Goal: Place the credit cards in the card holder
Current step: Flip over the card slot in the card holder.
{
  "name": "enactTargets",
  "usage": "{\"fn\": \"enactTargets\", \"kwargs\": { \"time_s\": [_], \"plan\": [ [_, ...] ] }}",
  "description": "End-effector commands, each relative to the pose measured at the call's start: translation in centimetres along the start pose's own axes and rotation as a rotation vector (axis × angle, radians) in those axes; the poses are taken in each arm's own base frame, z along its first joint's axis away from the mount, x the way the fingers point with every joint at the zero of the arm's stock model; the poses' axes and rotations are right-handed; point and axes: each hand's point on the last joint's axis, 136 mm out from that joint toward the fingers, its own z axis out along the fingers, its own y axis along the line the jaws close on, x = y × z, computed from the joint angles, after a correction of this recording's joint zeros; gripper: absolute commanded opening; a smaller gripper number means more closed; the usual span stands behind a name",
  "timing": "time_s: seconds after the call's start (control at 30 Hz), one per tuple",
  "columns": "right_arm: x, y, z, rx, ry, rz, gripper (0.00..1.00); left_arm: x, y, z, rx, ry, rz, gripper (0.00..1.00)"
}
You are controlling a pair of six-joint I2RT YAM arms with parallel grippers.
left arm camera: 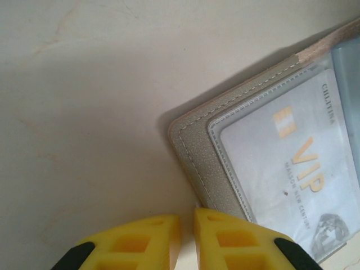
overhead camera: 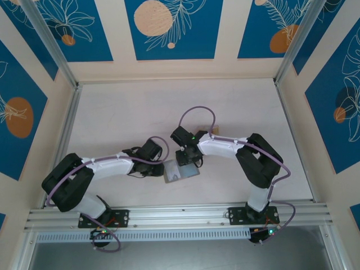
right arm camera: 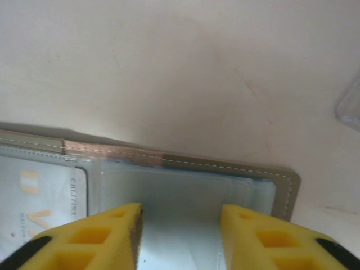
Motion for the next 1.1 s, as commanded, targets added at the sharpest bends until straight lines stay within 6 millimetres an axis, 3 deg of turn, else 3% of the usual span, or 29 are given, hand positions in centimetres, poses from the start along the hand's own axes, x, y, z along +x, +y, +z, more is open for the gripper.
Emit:
{"fn": "enactTargets", "kwargs": {
  "time_s": [0.0, 0.2, 0.57, 0.87, 1.0, 1.07],
  "plan": [
    [1.1, -0.2, 0.7, 0.048, 0.037, -0.021, 0.36, 0.7, -0.4, 2.6, 0.032, -0.003, 0.019, 0.17],
    [1.2, -0.6, 0.2, 0.107, 0.027, -0.039, 0.14, 0.7, -0.3, 2.7, 0.034, -0.001, 0.016, 0.17],
    [-0.2, 0.8, -2.8, 0.116, -0.027, -0.088, 0.0, 0.8, -0.6, 3.1, 0.04, 0.011, 0.023, 0.17],
    [-0.5, 5.6, -3.3, -0.115, 0.017, -0.085, 0.0, 0.5, -1.6, 3.5, 0.058, 0.015, 0.034, 0.17],
    [-0.2, 8.6, -3.8, -0.374, 0.055, -0.023, 0.15, 0.4, -1.7, 3.7, 0.063, 0.014, 0.025, 0.17],
    [-0.5, 9.1, -4.2, -0.502, 0.066, 0.027, 0.24, 0.2, -1.9, 3.6, 0.066, 0.012, 0.019, 0.17]
  ]
}}
